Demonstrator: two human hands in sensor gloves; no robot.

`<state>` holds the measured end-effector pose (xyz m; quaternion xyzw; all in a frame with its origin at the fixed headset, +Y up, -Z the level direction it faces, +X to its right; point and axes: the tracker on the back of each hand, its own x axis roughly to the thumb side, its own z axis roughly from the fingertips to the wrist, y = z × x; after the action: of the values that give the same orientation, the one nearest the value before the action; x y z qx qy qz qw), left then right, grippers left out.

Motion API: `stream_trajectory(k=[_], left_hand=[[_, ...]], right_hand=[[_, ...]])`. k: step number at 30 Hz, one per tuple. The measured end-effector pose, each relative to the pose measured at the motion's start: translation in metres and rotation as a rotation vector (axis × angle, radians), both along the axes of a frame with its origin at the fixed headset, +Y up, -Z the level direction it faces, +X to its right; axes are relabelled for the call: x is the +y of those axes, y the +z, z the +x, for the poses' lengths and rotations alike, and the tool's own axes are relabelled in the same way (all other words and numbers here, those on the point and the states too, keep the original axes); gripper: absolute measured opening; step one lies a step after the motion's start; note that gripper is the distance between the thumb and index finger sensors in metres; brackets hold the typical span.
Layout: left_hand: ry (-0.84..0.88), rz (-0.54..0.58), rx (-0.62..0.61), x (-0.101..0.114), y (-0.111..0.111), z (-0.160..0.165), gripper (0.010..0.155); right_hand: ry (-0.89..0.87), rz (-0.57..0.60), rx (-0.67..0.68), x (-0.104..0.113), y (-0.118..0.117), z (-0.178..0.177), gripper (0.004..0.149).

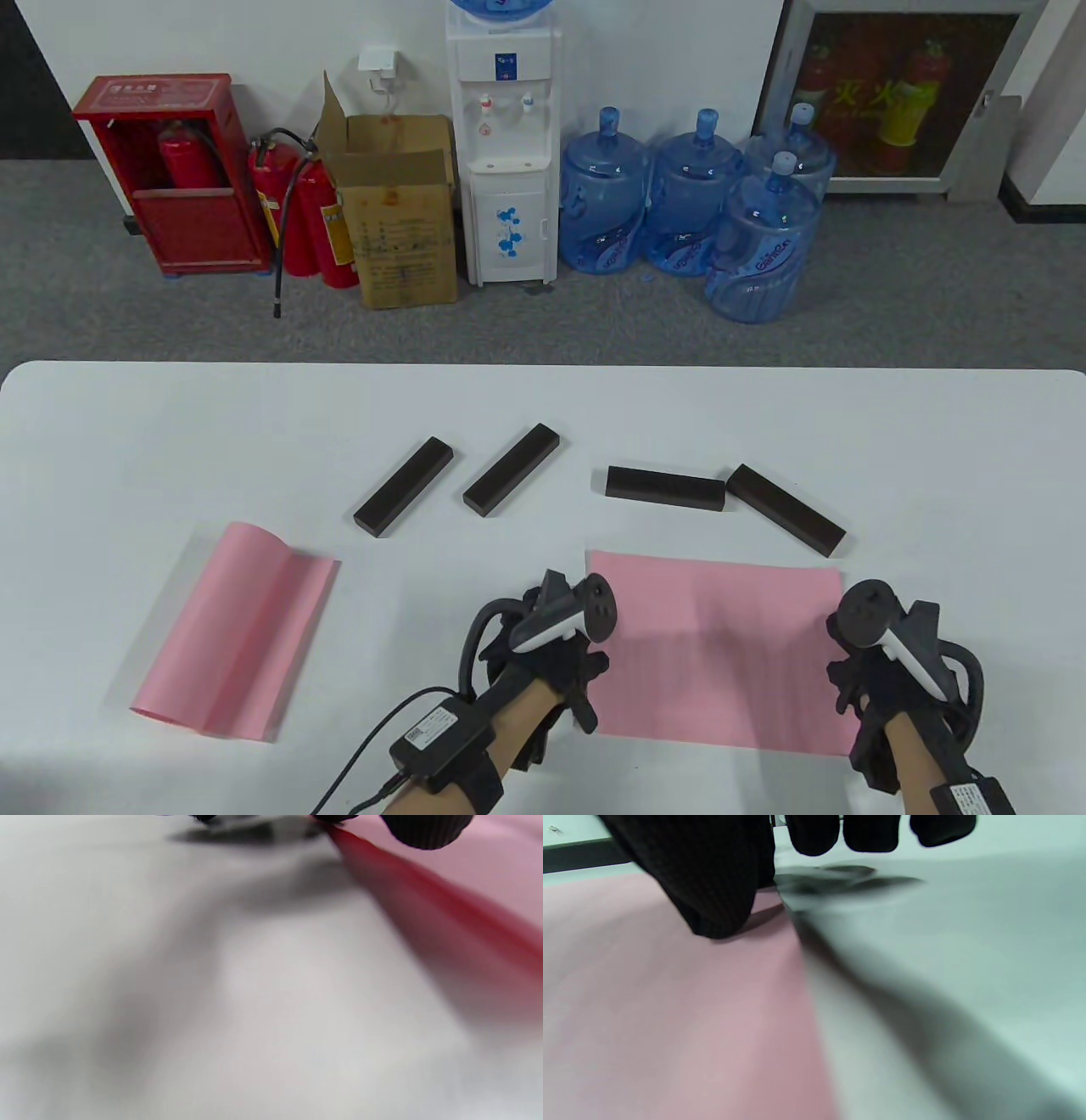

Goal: Unroll papers and secure with paperweights

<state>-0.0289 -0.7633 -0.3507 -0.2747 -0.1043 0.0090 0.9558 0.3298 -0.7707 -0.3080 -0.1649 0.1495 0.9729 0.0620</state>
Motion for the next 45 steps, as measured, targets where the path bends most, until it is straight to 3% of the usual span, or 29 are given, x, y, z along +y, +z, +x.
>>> stream_trajectory(k=[4,8,14,21,29,34,39,45], left_hand=[[0.003,0.112,0.091,0.033,-0.048,-0.015,0.070],[-0.041,0.193,0.191,0.049,-0.098,-0.028,0.073],[-0.141,0.235,0.258,0.029,-0.155,-0.033,0.074],[-0.257,0.267,0.240,-0.002,-0.183,-0.032,0.075],[-0.263,0.322,0.181,-0.003,-0.184,-0.033,0.073],[-0.030,0.257,0.166,0.019,-0.171,-0.043,0.067],[0.084,0.302,0.106,0.053,-0.137,-0.046,0.056],[0.298,0.383,0.099,0.084,-0.078,-0.041,0.054]], right_hand=[[-0.027,0.007,-0.001,-0.001,0.001,0.003,0.060],[-0.022,0.011,0.007,-0.001,0.001,0.003,0.060],[-0.035,0.012,0.006,-0.001,0.001,0.004,0.060],[-0.034,0.011,0.011,-0.001,0.000,0.003,0.060],[-0.042,0.012,0.012,-0.001,0.000,0.003,0.059],[-0.047,0.015,0.013,-0.001,-0.001,0.003,0.059],[-0.057,0.018,0.010,-0.002,0.000,0.003,0.059],[-0.059,0.021,0.008,-0.001,-0.001,0.004,0.059]])
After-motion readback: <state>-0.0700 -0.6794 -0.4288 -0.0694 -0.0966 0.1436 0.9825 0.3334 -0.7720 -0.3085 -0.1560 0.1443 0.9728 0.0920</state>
